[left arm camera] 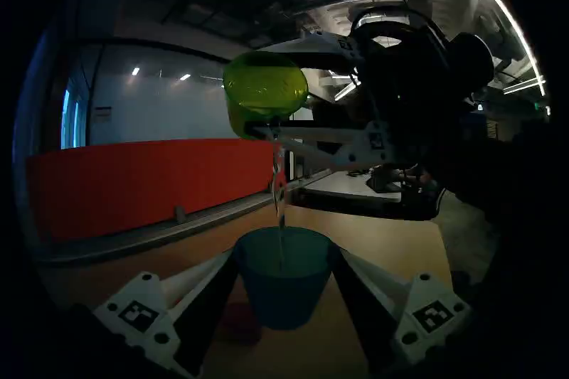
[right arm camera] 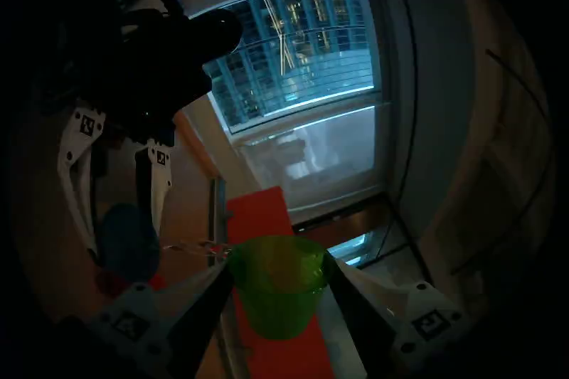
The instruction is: Pour water
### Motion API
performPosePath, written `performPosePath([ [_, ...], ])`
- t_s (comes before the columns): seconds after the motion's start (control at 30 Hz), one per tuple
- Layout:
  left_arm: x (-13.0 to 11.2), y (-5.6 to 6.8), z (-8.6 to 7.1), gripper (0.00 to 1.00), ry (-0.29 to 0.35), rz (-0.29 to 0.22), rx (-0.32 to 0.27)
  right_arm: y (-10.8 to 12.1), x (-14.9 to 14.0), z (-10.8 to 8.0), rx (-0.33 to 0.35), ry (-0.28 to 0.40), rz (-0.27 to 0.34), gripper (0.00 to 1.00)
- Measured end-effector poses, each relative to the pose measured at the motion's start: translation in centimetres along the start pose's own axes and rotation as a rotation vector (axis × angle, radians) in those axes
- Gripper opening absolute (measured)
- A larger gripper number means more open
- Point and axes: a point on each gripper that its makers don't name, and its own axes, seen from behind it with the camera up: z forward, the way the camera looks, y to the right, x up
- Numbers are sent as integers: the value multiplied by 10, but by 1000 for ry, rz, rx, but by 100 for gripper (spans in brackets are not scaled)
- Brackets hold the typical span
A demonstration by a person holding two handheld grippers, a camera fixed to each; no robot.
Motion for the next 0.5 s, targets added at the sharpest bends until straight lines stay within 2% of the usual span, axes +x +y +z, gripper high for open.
performPosePath([
  [0.5,-1,-1,0,89,1,1,4,5,-2,1,-11,1,-67,91],
])
